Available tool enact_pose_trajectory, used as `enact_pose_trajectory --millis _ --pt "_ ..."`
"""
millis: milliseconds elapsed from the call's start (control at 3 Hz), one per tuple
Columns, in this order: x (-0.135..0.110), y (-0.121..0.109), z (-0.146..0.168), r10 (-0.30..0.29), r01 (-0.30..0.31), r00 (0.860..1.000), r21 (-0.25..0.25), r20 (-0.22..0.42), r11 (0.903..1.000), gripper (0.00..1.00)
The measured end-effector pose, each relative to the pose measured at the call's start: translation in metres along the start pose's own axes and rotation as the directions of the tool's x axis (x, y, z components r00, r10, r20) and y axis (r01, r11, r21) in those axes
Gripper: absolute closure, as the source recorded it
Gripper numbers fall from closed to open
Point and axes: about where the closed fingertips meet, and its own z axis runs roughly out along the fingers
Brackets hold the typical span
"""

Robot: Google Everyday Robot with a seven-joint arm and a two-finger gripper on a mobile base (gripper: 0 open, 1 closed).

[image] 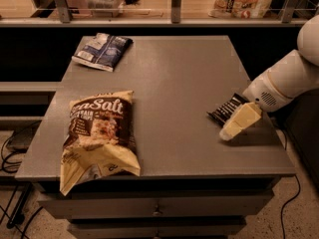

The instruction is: Move rxbar chocolate near blue chip bag

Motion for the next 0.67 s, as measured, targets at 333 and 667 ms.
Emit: enact_pose_trajectory --millis 333,667 --pt "-0.0026 0.0028 0.0075 0.007 -0.007 1.000 -0.014 0.004 0.9999 0.25" --pt "-0.0052 0.0035 0.0052 0.003 -0.003 1.000 -0.012 0.005 0.9999 0.47"
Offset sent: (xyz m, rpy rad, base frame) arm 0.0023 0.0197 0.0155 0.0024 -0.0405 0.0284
